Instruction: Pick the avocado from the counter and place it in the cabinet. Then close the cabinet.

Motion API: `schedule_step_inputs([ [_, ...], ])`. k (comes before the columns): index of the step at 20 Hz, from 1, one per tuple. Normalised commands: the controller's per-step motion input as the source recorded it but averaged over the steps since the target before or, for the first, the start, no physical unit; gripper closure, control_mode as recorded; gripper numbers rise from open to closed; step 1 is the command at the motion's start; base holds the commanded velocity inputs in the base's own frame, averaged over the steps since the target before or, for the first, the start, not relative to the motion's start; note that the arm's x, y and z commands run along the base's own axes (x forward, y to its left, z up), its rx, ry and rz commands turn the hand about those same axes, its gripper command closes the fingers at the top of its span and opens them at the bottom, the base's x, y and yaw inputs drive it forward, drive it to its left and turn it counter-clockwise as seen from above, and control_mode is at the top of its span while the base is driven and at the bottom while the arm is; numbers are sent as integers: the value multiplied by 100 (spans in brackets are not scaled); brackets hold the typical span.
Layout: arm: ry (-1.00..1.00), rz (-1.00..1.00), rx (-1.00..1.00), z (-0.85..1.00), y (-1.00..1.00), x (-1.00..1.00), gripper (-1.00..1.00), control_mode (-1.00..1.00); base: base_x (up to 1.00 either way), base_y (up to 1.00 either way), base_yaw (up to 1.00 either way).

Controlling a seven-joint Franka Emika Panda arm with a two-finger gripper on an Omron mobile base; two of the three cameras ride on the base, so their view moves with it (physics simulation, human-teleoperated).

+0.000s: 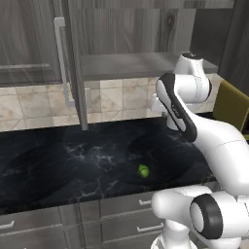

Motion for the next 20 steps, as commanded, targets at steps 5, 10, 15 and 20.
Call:
schedule_step_inputs([
  [5, 0, 0, 0, -26, 8, 0, -100, -100, 0, 0, 0],
  [10, 15, 0, 0, -40, 39, 0, -100, -100, 0, 0, 0],
  [15, 24, 0, 0, -25, 53, -1, -100, -100, 0, 0, 0],
  [20, 23, 0, 0, -44, 46, 0, -100, -100, 0, 0, 0],
])
